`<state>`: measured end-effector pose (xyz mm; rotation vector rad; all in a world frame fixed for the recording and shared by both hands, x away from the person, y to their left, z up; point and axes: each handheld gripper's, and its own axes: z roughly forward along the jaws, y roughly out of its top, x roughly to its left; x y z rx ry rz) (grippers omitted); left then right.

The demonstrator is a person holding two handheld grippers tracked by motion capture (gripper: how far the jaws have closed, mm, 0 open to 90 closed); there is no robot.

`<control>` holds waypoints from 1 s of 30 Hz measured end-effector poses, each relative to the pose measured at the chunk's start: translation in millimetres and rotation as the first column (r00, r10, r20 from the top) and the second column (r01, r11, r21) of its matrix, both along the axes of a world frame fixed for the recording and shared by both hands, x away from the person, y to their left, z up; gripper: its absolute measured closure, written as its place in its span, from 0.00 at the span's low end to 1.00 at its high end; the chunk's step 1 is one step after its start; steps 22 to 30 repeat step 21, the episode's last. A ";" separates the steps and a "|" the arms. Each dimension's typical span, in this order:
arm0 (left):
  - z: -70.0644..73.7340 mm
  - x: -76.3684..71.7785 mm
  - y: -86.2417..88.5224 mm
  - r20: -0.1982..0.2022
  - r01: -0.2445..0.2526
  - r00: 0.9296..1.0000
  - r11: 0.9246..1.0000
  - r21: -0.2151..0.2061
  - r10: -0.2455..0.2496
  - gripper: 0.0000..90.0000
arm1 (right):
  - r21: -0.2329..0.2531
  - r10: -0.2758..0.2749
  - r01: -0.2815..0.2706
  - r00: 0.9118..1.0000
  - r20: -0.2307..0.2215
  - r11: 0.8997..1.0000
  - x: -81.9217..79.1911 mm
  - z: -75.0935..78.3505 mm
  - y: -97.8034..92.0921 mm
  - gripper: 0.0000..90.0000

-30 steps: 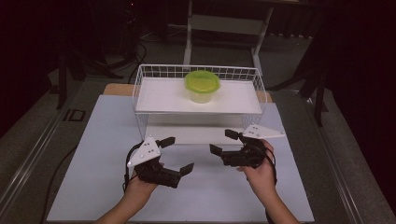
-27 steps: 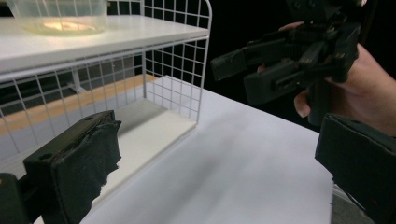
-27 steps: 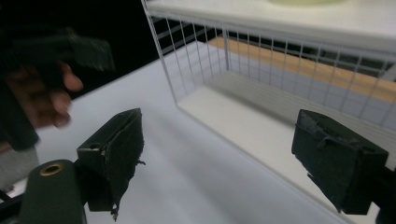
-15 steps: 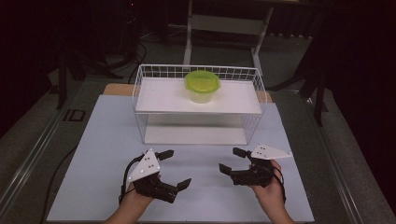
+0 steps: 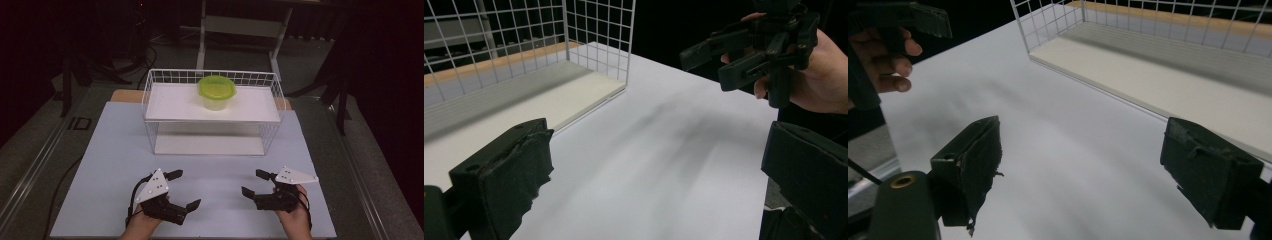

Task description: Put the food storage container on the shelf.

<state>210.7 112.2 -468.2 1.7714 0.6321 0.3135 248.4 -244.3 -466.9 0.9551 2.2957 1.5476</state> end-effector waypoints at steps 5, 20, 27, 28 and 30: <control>-6.2 0.3 -0.4 0.008 0.001 1.000 1.000 0.024 -0.001 0.00 | -0.001 -0.008 0.008 0.999 0.052 1.000 -3.4 -5.0 -2.8 0.18; -15.9 1.6 2.6 0.008 -0.018 1.000 0.999 0.030 0.017 0.00 | -0.045 -0.011 0.014 0.998 0.055 0.999 0.6 -17.5 -7.4 0.18; -15.9 1.4 2.8 0.013 -0.017 1.000 0.999 0.031 0.016 0.00 | -0.047 -0.013 0.016 0.998 0.059 0.999 0.6 -17.7 -7.8 0.18; -15.9 1.4 2.8 0.013 -0.017 1.000 0.999 0.031 0.016 0.00 | -0.047 -0.013 0.016 0.998 0.059 0.999 0.6 -17.7 -7.8 0.18; -15.9 1.4 2.8 0.013 -0.017 1.000 0.999 0.031 0.016 0.00 | -0.047 -0.013 0.016 0.998 0.059 0.999 0.6 -17.7 -7.8 0.18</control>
